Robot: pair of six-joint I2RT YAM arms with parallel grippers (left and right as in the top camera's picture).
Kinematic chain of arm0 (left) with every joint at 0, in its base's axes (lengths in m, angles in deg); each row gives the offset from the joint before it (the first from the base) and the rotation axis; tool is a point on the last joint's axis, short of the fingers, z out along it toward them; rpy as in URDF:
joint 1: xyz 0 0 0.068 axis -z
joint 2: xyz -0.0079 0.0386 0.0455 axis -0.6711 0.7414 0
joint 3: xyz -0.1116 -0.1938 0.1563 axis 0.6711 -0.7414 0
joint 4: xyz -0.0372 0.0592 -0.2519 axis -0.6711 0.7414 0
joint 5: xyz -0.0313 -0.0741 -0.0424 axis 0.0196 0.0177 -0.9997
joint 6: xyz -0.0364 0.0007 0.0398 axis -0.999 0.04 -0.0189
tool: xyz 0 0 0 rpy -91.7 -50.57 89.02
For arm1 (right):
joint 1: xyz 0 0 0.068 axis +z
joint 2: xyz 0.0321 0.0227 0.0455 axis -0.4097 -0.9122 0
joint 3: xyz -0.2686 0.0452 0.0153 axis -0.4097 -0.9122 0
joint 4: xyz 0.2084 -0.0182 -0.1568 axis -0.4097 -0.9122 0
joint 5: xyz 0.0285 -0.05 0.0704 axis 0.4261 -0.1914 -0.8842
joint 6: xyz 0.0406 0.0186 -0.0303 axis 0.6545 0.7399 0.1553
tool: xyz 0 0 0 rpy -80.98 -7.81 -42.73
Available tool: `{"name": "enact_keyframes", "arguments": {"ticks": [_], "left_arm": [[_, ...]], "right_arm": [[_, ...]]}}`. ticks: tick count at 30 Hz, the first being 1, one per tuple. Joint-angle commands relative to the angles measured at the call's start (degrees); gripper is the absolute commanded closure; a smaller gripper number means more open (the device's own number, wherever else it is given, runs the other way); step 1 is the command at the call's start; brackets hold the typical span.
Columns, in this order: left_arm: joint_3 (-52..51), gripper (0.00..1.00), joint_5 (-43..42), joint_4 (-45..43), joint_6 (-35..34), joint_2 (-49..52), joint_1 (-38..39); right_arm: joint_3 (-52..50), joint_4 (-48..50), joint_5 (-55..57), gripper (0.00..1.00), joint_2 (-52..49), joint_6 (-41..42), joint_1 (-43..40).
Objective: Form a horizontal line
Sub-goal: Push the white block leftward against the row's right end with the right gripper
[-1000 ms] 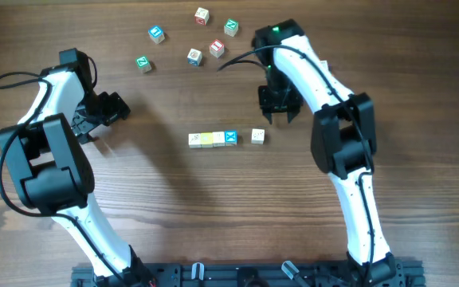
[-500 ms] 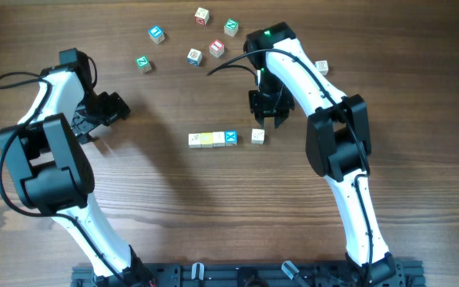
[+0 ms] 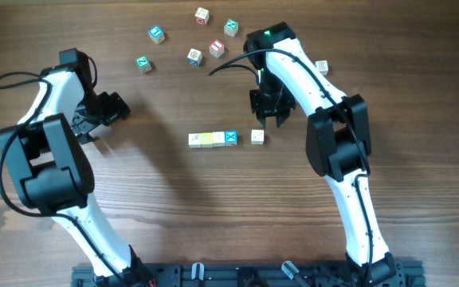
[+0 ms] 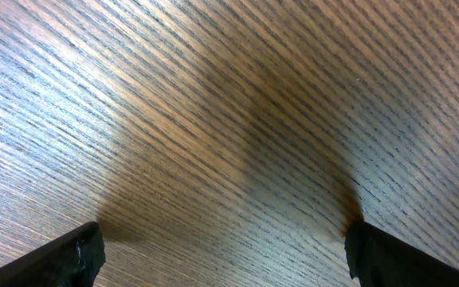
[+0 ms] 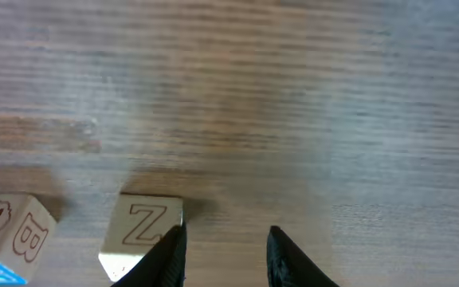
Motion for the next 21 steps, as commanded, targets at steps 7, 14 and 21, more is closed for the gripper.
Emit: {"name": "enact_keyframes", "arguments": {"ticks": [7,14,21], "left_arm": [[0.68,0.00,0.07,-0.13,0.04,0.96,-0.04],[0.68,0.00,0.07,-0.13,0.07,0.96,-0.04],[0.68,0.00,0.07,-0.13,0.07,0.96,-0.07]], "right_arm": [[-6.93,1.70,-0.35,0.68,1.90,1.16,-0.44],[-12.44,5.14,-7.93,0.66,1.92,0.33,-0.44],[-12.44,7.10,-14.05,0.61,1.92,-1.99,-0.44]]}}
